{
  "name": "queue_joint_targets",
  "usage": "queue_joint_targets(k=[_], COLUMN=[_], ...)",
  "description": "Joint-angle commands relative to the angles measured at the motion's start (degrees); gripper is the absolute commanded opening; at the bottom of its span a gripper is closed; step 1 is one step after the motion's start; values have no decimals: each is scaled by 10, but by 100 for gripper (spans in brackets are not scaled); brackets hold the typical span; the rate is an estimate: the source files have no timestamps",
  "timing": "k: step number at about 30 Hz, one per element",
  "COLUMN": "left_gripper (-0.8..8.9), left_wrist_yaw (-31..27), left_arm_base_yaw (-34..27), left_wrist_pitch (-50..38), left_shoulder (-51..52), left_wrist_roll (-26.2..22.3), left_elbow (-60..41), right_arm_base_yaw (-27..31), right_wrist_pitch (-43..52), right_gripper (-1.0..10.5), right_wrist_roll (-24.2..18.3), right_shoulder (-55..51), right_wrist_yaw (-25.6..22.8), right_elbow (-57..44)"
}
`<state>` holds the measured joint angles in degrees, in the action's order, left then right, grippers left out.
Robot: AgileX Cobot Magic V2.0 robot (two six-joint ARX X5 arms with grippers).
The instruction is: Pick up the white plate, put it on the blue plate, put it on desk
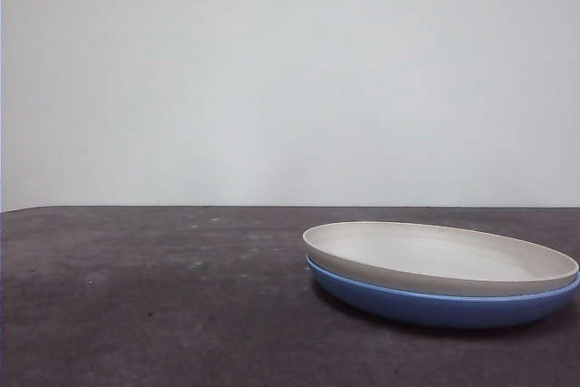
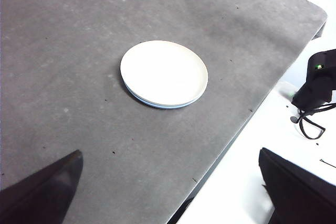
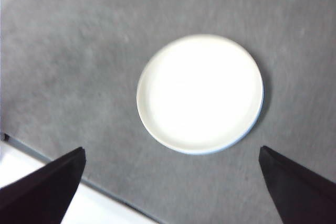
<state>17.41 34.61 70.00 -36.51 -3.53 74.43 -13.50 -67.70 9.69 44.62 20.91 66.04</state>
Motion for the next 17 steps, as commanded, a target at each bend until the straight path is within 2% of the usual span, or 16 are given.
queue_joint_targets(k=[1,7,12,17], left_gripper=[653,653,653,653], left_wrist_yaw=[0,0,7,48], left_arm_base_yaw=[2,2,2,2], left_wrist_pitch=[-5,-5,-3,-3], left_shoulder=[-2,-2,-1,-1], left_wrist_roll=[5,39,61,61], left_elbow=[7,7,7,7], right_arm_base_yaw=[-1,28,63,83], right_wrist_pitch=[-2,9,41,76], right_gripper=[619,619,619,619], right_wrist_roll=[10,-12,-47,-60], right_shoulder=[53,182,292,387], right_wrist_yaw=[0,3,54,61], right_elbow=[10,10,10,10])
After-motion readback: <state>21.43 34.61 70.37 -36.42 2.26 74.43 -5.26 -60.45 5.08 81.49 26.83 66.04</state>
